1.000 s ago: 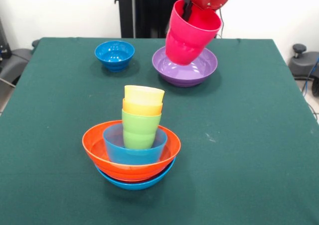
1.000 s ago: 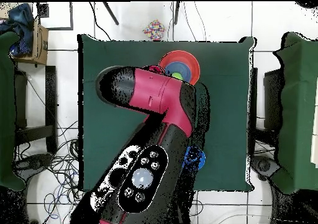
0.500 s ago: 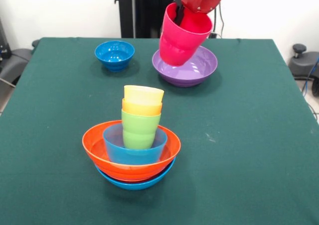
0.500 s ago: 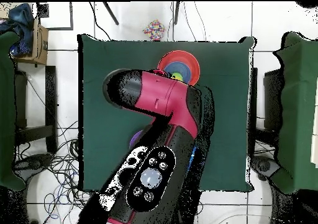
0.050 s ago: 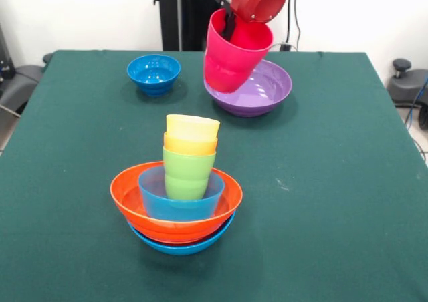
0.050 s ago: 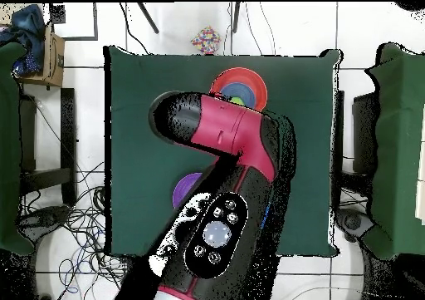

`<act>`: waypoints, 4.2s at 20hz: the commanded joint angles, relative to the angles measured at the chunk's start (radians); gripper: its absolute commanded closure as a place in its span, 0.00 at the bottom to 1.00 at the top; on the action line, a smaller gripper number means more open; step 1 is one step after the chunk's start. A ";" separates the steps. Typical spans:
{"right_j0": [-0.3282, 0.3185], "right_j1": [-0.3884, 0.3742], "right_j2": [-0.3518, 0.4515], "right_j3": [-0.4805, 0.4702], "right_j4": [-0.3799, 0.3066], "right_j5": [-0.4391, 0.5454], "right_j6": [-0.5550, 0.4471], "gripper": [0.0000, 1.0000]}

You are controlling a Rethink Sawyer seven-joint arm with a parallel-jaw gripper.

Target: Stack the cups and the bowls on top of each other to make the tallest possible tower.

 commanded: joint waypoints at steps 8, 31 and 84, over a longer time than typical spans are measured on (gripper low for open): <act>-0.081 -0.007 0.207 0.128 -0.056 -0.127 -0.068 1.00; -0.158 -0.045 0.327 0.280 -0.113 -0.466 -0.046 1.00; -0.167 -0.094 0.297 0.205 -0.176 -0.160 -0.074 1.00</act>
